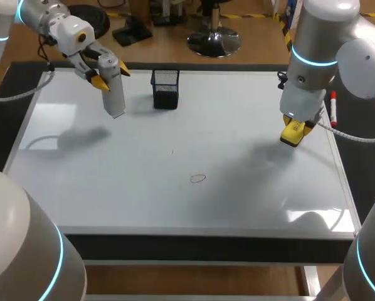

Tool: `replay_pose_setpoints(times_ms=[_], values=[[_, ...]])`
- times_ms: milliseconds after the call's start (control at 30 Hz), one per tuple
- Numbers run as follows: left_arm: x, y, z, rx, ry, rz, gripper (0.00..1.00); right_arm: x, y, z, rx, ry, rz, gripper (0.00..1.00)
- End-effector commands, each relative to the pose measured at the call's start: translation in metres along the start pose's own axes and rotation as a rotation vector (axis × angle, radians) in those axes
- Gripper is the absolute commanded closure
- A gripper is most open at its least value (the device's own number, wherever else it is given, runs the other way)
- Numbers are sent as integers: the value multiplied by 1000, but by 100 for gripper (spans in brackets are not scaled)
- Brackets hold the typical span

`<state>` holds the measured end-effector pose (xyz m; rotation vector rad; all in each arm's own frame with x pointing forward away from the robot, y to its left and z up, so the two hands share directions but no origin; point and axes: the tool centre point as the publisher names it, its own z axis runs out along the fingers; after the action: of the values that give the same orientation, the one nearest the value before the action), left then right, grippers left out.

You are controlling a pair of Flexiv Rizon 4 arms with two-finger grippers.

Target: Pick up the inspection probe, press it on each red-marked spot on the whiteboard one by one, put down the probe, pick up the eraser, and wipe off all the red marks.

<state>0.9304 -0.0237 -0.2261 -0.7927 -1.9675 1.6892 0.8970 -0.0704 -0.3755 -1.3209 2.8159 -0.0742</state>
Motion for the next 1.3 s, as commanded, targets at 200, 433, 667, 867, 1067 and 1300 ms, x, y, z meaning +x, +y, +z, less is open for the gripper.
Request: replay_pose_setpoints(times_ms=[200,433,667,867,1067,1300], values=[[0,-2,0,-3,1,1,100,0,-1,-1,1,3,-1,100],[0,-2,0,-3,1,1,100,-4,4,-5,14,-3,-28,100],[0,-2,0,-3,1,1,100,-18,42,-24,69,-12,-122,100],[0,-2,0,-3,1,1,100,-30,91,-29,77,-34,-216,100],[0,-2,0,-3,1,1,100,-43,139,-24,50,-55,-294,100],[0,-2,0,-3,1,1,100,-67,193,-27,62,-52,-416,100]])
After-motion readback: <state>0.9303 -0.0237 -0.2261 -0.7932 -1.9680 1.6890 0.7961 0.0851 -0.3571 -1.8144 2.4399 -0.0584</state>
